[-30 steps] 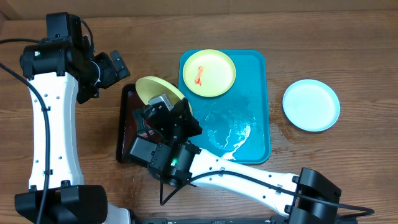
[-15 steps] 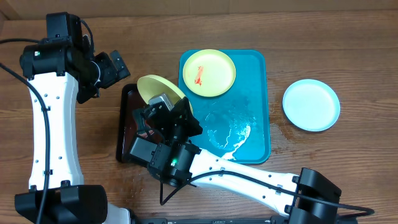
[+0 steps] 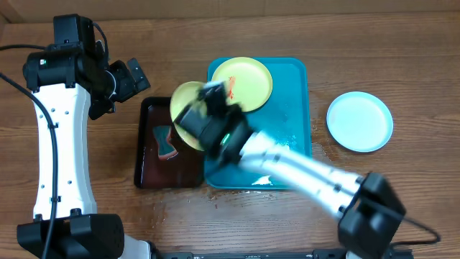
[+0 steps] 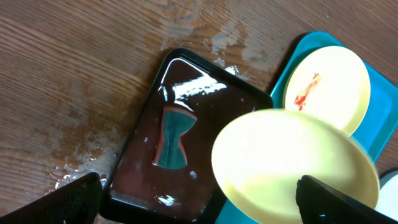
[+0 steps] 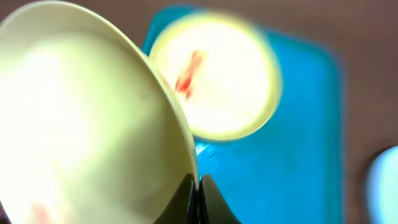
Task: Clean dirty plates on tray and stack at the side
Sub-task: 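Carry the yellow plate right and stack it on the white plate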
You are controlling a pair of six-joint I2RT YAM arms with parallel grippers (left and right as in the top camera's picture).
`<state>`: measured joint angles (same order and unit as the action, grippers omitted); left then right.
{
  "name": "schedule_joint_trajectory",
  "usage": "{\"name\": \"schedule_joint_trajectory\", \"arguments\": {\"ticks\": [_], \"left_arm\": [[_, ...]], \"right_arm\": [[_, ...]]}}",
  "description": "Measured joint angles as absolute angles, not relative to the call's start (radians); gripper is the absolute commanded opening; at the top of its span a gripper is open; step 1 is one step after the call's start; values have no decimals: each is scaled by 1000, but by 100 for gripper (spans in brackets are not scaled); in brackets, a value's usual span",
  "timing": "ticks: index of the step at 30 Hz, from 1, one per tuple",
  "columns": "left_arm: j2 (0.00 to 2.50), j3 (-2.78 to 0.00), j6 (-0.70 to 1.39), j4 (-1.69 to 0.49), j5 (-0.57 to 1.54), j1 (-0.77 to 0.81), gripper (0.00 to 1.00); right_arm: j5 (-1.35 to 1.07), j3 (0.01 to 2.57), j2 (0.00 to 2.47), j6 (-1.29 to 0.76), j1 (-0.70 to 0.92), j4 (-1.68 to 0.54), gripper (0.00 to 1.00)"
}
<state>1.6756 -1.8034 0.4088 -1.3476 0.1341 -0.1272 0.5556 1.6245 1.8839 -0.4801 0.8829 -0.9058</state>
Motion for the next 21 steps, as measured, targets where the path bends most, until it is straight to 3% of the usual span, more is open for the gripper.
{"name": "schedule_joint_trajectory", "arguments": {"ticks": [5,8,15,21], "left_arm": [[1676,-1803,409,-1348,134,-127,100],[1676,-1803,409,-1348,134,-127,100],[1676,-1803,409,-1348,134,-127,100],[1676,-1803,409,-1348,133,-127,100]], "right_arm": [[78,1709,1847,-495,563,-989,4],[-48,1728,1803,-504,379,-1055,4],[-87,1702,1781,-525,-54,-1243,4],[-88,1515,1787,-528,-280,-1248,5]]}}
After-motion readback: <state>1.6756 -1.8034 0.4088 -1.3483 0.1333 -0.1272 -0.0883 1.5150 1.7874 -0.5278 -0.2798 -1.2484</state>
